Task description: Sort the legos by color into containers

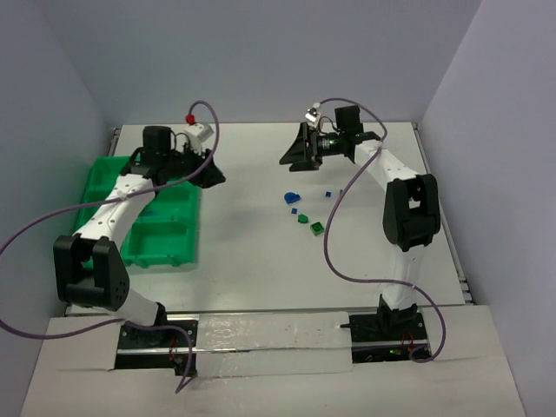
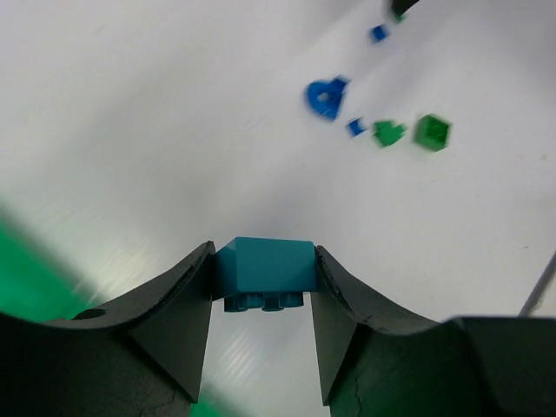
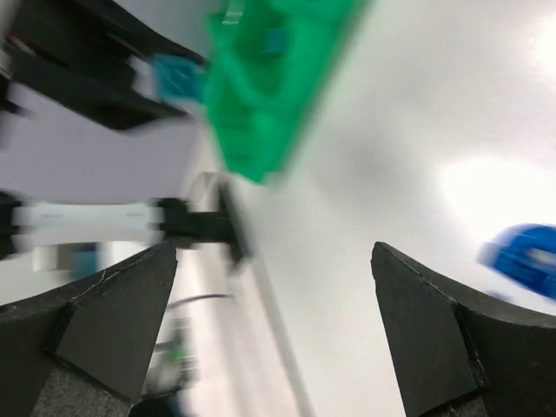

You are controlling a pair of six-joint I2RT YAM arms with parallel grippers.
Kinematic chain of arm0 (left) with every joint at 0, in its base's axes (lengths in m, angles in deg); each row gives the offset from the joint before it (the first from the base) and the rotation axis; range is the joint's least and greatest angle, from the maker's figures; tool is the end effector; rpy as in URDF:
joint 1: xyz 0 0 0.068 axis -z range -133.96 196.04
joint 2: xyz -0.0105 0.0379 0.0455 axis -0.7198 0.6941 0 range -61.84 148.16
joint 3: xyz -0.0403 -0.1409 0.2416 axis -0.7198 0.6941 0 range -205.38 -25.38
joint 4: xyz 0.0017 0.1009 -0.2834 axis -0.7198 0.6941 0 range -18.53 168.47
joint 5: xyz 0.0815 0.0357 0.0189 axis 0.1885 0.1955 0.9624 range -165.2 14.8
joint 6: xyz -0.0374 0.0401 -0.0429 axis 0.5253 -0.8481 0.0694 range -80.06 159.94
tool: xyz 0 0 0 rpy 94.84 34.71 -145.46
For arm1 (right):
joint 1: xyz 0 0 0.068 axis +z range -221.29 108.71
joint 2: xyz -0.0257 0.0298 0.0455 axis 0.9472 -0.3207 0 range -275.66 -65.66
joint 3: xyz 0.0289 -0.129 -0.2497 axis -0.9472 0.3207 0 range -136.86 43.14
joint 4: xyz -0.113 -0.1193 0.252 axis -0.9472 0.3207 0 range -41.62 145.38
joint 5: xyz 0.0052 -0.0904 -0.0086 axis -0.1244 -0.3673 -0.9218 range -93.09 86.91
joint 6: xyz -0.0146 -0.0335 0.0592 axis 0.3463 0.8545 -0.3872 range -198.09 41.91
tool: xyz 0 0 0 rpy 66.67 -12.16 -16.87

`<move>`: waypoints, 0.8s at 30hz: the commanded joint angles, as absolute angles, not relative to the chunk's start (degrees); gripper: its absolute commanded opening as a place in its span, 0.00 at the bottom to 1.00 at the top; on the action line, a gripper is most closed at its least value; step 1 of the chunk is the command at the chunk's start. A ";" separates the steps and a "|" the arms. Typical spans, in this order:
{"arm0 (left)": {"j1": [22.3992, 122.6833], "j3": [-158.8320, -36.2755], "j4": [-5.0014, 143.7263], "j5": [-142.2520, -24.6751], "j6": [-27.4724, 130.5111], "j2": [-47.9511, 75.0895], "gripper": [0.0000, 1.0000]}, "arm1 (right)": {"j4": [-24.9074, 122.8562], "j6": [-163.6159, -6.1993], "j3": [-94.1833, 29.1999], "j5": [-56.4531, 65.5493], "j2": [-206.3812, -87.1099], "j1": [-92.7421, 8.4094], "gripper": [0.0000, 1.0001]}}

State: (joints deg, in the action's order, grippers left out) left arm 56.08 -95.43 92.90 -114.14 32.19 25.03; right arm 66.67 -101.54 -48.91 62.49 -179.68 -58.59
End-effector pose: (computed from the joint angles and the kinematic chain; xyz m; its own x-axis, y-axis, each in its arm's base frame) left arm 0.3773 -0.1029 0.2885 -0.5205 0.1986 -0.8305 0.6980 0.6592 -0.2798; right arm 0.4707 0.1590 0.2494 -0.8842 -0.0308 -0.4660 -0.4545 0.2863 0.8435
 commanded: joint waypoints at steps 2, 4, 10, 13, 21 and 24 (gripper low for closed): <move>45.13 -98.96 111.26 -109.44 26.17 21.30 0.00 | 88.26 -69.44 -50.20 45.55 -170.68 -58.49 1.00; 43.05 -98.22 114.70 -106.02 24.62 20.05 0.00 | 89.86 -64.57 -48.18 41.38 -168.59 -58.46 1.00; 36.11 -95.10 118.30 -99.02 22.94 19.02 0.00 | 91.20 -58.06 -41.94 32.60 -164.53 -58.46 1.00; 35.32 -93.81 116.41 -93.38 24.56 19.49 0.00 | 90.59 -57.26 -39.25 30.37 -163.44 -58.37 1.00; 35.32 -94.27 113.13 -88.74 27.23 24.23 0.00 | 89.11 -57.30 -35.05 28.16 -162.80 -58.36 1.00; 35.32 -95.34 112.45 -87.95 27.92 26.44 0.00 | 88.98 -56.54 -34.38 27.38 -163.01 -58.37 1.00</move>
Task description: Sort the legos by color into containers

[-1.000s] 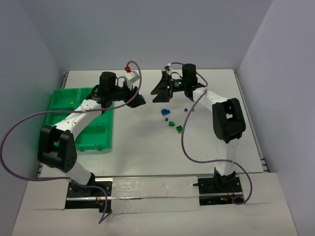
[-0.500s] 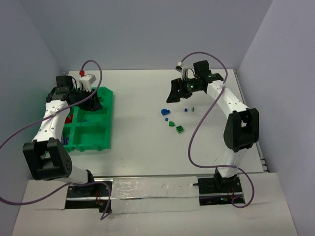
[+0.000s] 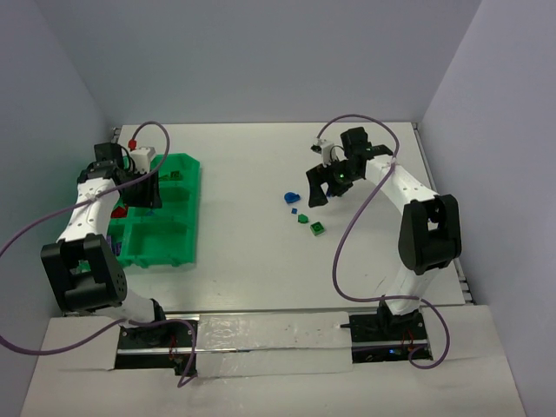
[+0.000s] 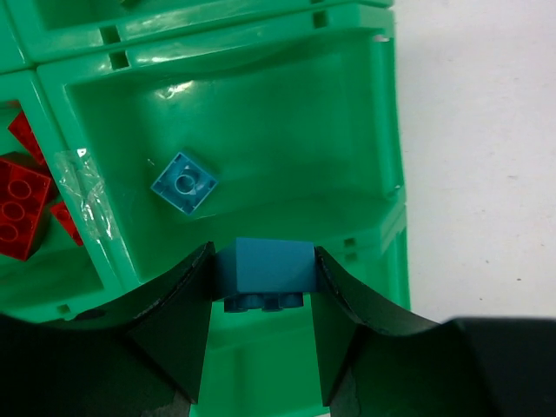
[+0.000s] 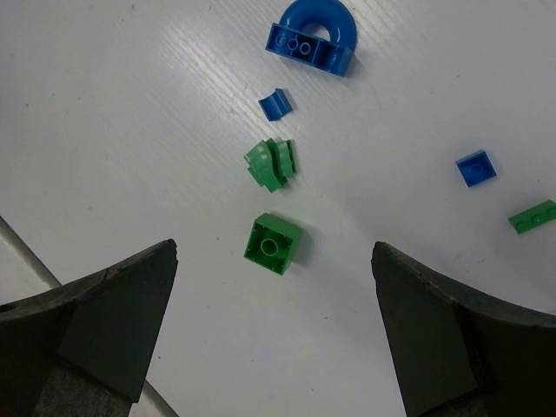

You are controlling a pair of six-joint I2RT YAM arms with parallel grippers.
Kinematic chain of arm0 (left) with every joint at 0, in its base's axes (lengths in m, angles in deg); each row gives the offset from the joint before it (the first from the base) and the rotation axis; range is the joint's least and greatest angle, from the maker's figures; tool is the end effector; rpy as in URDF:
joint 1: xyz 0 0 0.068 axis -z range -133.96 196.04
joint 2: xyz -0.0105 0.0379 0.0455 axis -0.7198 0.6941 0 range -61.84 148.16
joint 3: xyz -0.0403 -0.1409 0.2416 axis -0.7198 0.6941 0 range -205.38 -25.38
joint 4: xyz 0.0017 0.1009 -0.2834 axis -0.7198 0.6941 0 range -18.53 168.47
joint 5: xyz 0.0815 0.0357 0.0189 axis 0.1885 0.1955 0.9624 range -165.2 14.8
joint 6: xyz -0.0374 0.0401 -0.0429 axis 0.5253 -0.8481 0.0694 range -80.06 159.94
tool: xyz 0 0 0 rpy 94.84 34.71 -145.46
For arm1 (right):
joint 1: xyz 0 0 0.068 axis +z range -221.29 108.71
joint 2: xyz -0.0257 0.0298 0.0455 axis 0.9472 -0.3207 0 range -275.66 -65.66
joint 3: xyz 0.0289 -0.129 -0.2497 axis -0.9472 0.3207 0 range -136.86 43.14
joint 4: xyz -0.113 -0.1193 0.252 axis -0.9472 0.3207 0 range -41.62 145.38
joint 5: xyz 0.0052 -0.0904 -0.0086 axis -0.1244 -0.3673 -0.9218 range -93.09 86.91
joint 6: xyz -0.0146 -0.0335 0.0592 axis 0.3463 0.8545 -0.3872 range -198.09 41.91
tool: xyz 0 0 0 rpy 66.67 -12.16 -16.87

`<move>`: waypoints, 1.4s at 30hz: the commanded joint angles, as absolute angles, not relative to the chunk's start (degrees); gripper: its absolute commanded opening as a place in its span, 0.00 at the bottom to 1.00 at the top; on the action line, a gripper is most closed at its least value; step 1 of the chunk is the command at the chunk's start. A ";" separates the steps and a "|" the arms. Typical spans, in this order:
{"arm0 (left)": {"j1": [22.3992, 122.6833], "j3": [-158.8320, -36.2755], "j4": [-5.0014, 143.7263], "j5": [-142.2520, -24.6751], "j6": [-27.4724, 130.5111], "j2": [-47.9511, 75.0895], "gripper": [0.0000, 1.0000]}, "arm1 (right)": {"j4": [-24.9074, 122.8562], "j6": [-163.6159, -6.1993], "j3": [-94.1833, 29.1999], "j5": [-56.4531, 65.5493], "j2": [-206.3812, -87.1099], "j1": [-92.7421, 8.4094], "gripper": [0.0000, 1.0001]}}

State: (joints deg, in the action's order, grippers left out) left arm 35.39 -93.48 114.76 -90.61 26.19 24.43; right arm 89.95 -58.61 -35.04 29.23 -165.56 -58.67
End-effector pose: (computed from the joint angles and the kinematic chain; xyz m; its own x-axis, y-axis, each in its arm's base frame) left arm 0.3513 0.0508 0.2416 -0.8514 0.0729 -0.5194 0.1532 0.9817 -0.1132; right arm 0.3939 0.1193 0.2243 -0.6819 -0.4416 -0.5831 -0.6860 0.6628 0.3003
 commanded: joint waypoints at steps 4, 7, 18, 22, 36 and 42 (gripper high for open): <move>35.37 -96.42 112.15 -87.56 28.81 28.64 0.00 | 89.42 -55.88 -34.55 27.36 -163.81 -58.32 1.00; 35.54 -97.10 112.03 -87.55 29.43 29.83 0.00 | 89.64 -55.55 -34.64 27.23 -164.23 -58.37 1.00; 37.01 -98.85 111.69 -86.14 29.46 33.54 0.29 | 91.03 -54.54 -35.34 27.20 -165.93 -58.37 1.00; 37.25 -99.67 111.90 -85.55 28.95 34.54 0.42 | 91.25 -54.58 -37.14 26.94 -167.40 -58.29 1.00; 38.05 -99.65 111.98 -86.63 27.45 33.60 0.71 | 90.56 -54.53 -39.30 25.56 -169.55 -57.32 1.00; 39.56 -102.07 109.97 -92.06 26.23 30.93 0.71 | 90.42 -54.88 -39.53 25.44 -169.58 -57.25 1.00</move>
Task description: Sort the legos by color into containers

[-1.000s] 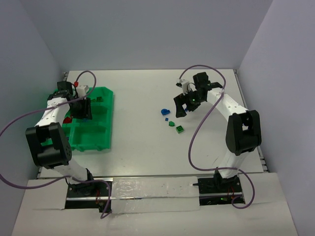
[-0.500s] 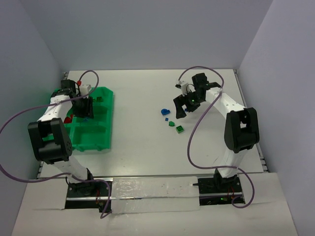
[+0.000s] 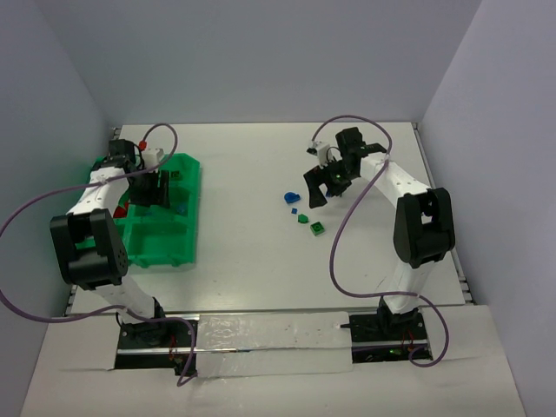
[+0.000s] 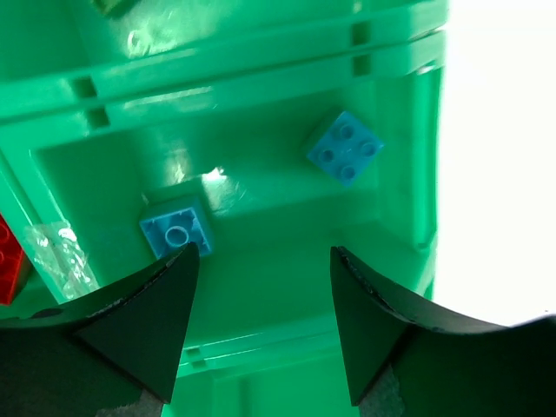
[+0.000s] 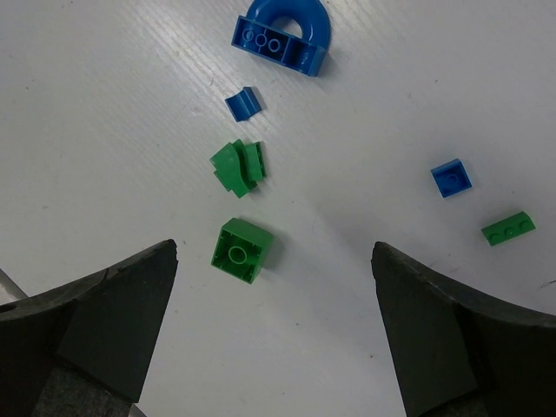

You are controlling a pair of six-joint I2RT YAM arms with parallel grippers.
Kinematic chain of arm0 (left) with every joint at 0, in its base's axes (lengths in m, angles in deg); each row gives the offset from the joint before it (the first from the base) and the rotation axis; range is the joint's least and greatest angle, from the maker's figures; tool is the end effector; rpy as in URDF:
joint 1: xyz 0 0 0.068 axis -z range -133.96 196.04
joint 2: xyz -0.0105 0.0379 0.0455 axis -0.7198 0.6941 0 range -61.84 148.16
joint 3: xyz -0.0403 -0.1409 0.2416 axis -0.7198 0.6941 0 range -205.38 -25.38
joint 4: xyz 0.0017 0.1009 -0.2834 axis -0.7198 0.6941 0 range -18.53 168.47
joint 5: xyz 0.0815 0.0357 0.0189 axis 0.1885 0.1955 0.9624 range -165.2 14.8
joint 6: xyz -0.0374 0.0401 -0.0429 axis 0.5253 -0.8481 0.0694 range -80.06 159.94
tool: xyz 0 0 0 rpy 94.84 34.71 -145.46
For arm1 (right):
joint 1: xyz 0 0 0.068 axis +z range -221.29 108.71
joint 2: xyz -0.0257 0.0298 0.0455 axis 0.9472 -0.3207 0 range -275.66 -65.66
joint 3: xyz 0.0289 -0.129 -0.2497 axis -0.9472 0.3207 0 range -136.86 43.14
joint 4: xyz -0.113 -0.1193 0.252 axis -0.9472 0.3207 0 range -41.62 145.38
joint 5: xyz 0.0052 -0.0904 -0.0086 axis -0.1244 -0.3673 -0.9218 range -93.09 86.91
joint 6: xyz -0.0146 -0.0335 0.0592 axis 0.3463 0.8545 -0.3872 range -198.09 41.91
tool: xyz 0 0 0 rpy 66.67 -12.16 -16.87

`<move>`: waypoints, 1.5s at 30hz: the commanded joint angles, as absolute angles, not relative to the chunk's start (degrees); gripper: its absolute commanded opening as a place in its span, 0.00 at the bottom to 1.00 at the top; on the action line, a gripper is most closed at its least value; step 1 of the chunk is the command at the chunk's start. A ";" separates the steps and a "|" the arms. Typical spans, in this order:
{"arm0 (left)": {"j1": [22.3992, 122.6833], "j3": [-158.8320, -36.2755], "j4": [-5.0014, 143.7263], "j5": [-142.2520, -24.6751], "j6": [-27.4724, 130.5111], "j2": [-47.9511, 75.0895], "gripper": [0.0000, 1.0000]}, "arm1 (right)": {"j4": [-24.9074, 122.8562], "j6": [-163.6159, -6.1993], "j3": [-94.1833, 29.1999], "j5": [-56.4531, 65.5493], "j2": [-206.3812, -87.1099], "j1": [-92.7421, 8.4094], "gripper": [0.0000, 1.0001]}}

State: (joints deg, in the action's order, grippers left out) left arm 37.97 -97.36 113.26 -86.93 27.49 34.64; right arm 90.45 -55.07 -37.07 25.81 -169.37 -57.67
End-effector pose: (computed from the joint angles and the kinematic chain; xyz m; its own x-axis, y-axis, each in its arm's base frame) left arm 0.3864 0.0432 0.2030 -0.8975 0.0858 -0.4326 0.1401 0.9856 -0.0951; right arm 0.4045 0.1262 0.2080 -0.6577 -0.5117 -0.5528 -0.7147 0.6558 0.2432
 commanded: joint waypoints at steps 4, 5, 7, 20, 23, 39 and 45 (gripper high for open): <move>44.87 -106.50 108.14 -97.03 25.94 32.25 0.71 | 90.13 -55.85 -39.17 25.68 -169.16 -57.32 1.00; 46.33 -107.26 107.37 -97.91 25.83 33.28 0.71 | 90.13 -55.94 -39.05 25.82 -169.04 -57.32 1.00; 49.88 -109.28 105.38 -100.40 26.02 36.01 0.70 | 90.13 -56.07 -38.77 25.63 -168.78 -57.32 1.00; 56.15 -117.05 99.67 -110.53 35.72 45.74 0.69 | 89.77 -62.01 -50.37 26.35 -179.39 -53.27 0.89; 56.15 -117.07 100.45 -109.54 35.14 45.42 0.69 | 88.96 -63.86 -51.82 26.33 -181.23 -52.78 0.83; 56.06 -112.57 101.09 -106.84 34.05 41.79 0.70 | 88.73 -65.70 -57.41 23.80 -189.94 -51.60 0.95; 55.69 -111.96 101.53 -106.38 33.78 41.52 0.70 | 89.23 -67.14 -59.43 19.43 -191.43 -48.90 0.94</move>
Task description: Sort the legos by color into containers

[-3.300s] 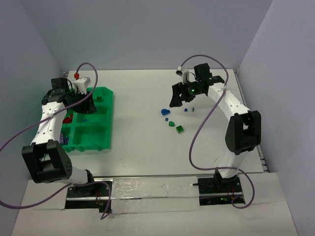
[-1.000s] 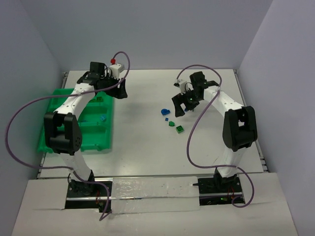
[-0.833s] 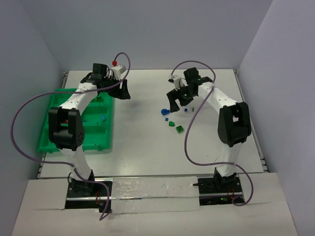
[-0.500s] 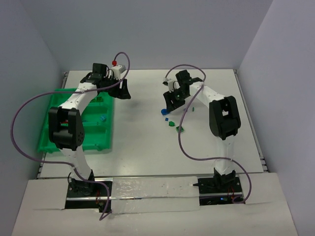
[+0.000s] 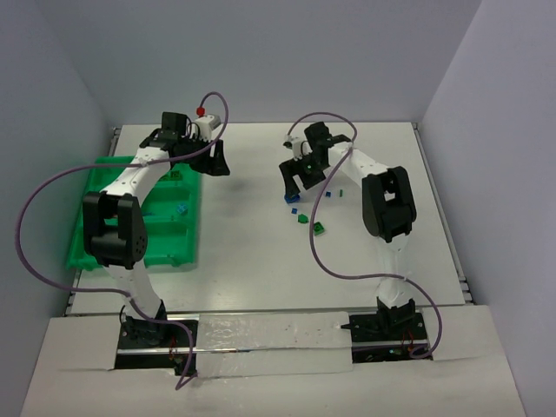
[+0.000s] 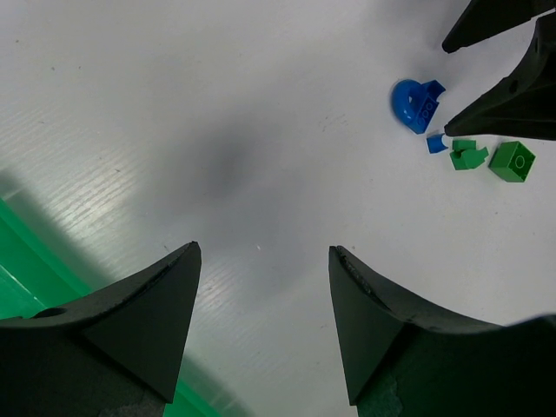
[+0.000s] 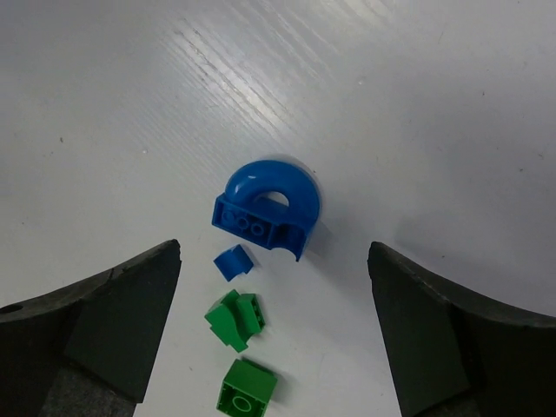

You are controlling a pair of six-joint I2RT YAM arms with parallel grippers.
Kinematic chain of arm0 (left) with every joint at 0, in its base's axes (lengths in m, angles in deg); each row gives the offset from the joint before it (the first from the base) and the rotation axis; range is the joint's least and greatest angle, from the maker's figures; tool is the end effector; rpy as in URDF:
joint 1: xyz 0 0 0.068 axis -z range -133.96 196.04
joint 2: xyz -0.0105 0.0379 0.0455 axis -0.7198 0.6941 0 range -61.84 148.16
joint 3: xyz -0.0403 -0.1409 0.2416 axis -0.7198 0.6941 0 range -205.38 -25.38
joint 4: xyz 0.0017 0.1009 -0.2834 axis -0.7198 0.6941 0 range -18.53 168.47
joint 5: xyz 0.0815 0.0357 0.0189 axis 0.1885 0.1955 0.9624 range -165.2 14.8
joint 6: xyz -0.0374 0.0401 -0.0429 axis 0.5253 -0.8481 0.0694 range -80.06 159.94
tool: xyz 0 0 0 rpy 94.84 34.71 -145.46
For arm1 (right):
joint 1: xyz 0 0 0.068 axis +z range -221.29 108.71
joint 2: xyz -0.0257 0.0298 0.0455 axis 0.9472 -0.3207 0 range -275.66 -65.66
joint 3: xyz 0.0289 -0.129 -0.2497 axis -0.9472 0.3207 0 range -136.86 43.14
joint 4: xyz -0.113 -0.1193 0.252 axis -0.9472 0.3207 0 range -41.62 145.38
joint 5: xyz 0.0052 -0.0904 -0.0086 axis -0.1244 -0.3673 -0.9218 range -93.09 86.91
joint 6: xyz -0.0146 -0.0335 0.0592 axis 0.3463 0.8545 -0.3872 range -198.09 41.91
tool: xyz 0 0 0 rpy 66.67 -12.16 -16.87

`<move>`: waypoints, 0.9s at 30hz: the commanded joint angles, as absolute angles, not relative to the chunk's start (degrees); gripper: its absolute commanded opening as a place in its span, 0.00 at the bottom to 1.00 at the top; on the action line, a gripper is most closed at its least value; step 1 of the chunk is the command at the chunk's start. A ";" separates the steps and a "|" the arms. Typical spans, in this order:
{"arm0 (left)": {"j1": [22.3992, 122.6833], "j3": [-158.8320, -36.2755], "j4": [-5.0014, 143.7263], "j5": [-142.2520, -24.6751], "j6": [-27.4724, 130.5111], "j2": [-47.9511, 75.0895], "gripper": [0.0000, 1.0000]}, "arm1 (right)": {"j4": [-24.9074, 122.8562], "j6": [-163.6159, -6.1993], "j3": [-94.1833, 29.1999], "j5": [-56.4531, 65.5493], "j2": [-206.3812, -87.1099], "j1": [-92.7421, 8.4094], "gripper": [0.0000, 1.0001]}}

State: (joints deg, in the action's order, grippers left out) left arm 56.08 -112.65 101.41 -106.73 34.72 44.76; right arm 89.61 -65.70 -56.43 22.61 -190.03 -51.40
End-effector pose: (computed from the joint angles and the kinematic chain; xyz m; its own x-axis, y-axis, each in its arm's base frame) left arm 0.4561 -0.1108 0.2452 -0.6992 0.2025 -0.6857 0.5503 0.7647 -0.3354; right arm 0.4721 0.1970 0.1598 -0.7378 -0.4727 -0.4819 -0.6457 0.7022 0.2998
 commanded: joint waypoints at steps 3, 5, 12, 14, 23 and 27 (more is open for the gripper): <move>55.37 -111.89 101.70 -105.98 33.61 41.43 0.70 | 88.83 -67.78 -59.43 15.46 -191.52 -47.29 0.93; 55.13 -111.64 101.67 -105.82 33.70 41.20 0.70 | 88.95 -67.98 -59.59 11.90 -191.81 -45.84 0.91; 54.67 -112.07 102.59 -105.17 33.52 41.70 0.70 | 89.44 -69.08 -59.99 4.12 -192.82 -43.19 0.88; 54.50 -111.91 102.43 -105.26 33.55 41.63 0.70 | 89.29 -69.33 -59.75 3.14 -192.75 -42.86 0.86; 54.22 -111.08 101.70 -105.44 33.70 41.00 0.70 | 88.63 -70.09 -59.49 0.67 -193.45 -42.80 0.74; 54.13 -110.90 101.88 -105.35 33.56 40.91 0.70 | 88.63 -70.05 -60.04 1.58 -193.86 -42.78 0.69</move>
State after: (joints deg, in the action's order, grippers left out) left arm 54.53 -111.23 102.16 -105.44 34.33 44.05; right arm 89.55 -69.56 -57.48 2.20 -192.83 -42.78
